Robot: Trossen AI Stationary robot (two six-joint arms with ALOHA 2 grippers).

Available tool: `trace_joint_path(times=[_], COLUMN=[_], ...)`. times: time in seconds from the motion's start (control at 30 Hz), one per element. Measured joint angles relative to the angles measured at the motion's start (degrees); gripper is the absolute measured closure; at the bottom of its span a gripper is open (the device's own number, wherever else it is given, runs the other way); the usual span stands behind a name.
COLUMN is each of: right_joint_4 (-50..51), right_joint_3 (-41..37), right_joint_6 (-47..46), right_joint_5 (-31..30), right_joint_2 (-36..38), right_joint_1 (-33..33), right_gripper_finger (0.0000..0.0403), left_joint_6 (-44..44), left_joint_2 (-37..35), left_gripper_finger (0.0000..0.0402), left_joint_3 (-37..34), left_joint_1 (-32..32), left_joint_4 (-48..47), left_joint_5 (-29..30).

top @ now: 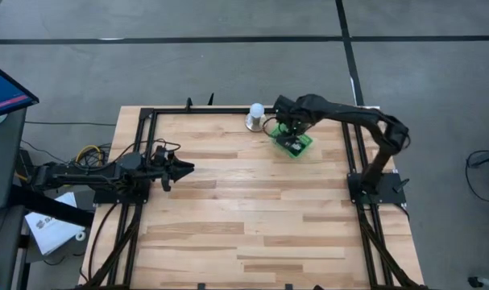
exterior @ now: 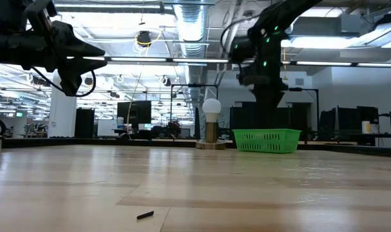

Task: Pick & Place Nail Polish
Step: Return to Home Position

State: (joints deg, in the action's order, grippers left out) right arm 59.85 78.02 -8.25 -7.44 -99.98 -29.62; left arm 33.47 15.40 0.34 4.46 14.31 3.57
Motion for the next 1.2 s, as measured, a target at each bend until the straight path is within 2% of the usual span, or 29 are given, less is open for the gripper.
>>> trace_joint_path(times=[0.1,0.2,0.53,0.73,0.97,1.1,1.2], right_joint_4=[-2.0,-5.0,-21.7,-30.6,-32.1,-22.7,-19.8], right_joint_3=[0.0,0.0,-0.4,-0.5,-0.5,-0.5,-3.7], right_joint_6=[1.5,3.5,4.4,-1.5,-0.7,5.8,6.3], right_joint_5=[2.6,8.3,39.4,50.7,50.3,40.6,34.4], right_joint_2=[5.5,13.6,45.8,57.7,67.9,75.2,80.3], right_joint_1=[-0.2,-0.2,1.1,6.8,15.0,16.3,16.0], right_gripper_finger=[0.0168,0.0176,0.0224,0.0239,0.0249,0.0264,0.0281], left_joint_6=[0.0,0.0,0.0,-0.1,-0.2,-0.2,-0.2], left_joint_2=[0.0,0.0,0.0,0.0,0.0,0.0,0.0], left_gripper_finger=[0.0301,0.0301,0.0301,0.0301,0.0301,0.0301,0.0301], left_joint_3=[0.0,0.0,0.0,0.0,0.0,0.0,0.0], left_joint_1=[0.0,0.0,0.0,0.0,0.0,0.0,0.0], left_joint_4=[0.1,0.2,0.5,0.9,1.7,2.1,2.2], left_joint_5=[0.0,0.0,0.0,1.2,3.8,5.0,5.3])
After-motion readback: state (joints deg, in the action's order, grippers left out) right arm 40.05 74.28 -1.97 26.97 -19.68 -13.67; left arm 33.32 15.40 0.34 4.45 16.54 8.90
